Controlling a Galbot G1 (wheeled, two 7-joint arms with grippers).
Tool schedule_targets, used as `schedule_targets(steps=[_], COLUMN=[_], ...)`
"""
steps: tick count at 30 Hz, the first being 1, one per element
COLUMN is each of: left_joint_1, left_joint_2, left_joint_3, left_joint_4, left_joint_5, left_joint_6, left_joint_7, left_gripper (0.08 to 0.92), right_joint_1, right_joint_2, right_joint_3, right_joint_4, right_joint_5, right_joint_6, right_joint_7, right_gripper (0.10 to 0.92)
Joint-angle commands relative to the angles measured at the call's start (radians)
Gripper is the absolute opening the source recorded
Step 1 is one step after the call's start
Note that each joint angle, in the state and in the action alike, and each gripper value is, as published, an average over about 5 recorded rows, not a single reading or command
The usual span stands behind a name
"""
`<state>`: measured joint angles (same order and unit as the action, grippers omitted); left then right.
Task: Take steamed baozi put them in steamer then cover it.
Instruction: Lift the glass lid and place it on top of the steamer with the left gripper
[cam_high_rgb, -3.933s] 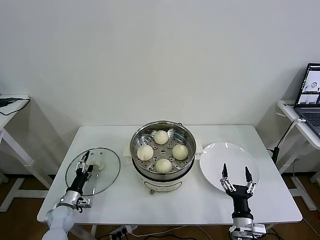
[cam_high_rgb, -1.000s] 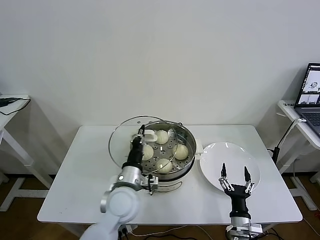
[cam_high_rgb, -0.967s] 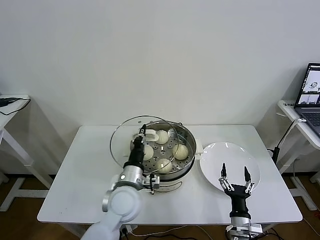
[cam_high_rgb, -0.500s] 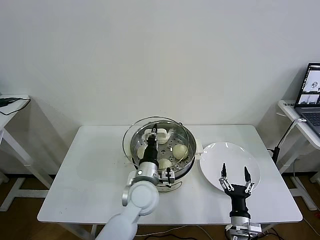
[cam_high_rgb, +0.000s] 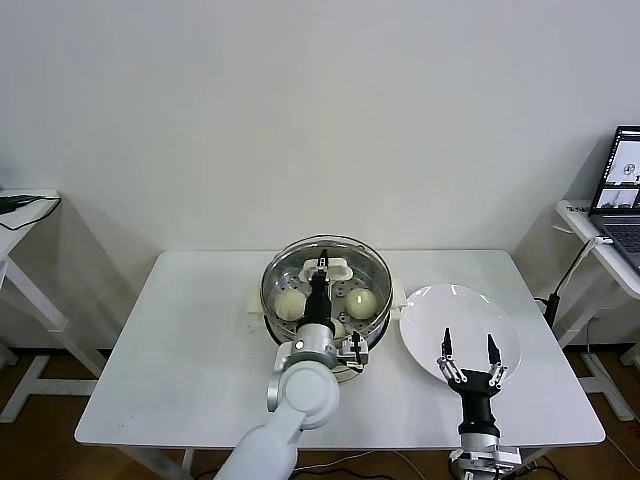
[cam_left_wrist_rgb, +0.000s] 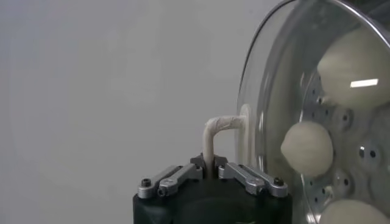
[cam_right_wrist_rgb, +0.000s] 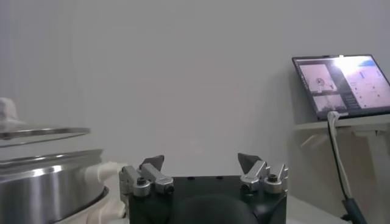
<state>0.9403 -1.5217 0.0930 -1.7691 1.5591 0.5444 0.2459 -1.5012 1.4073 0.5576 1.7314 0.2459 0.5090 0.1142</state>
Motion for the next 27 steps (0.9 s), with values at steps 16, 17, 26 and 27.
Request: schedule_targets(steps=[16, 17, 26, 27], left_joint_1=[0.006, 0.007, 0.011, 0.012], left_joint_2=[-0.032, -0.032, -0.028, -0.027], left_joint_3=[-0.002, -0.003, -0.010, -0.011], left_joint_4=[0.055, 0.056, 0.062, 0.062], left_joint_5=[0.035, 0.036, 0.039, 0.039], left_joint_6=[-0.011, -0.012, -0.018, -0.019], left_joint_7=[-0.026, -0.027, -0.030, -0.029], left_gripper=[0.190, 0.190, 0.190, 0.190], right_joint_1=[0.003, 0.003, 0.001, 0.001], right_joint_2=[0.002, 0.002, 0.003, 0.002], right_joint_3=[-0.004, -0.004, -0.010, -0.010], right_joint_4=[-0.007, -0.007, -0.009, -0.009], right_joint_5=[-0.007, -0.007, -0.014, -0.014], right_joint_6=[0.005, 0.006, 0.009, 0.009], right_joint_7=[-0.002, -0.002, -0.003, -0.003], right_gripper=[0.823, 0.823, 0.823, 0.823])
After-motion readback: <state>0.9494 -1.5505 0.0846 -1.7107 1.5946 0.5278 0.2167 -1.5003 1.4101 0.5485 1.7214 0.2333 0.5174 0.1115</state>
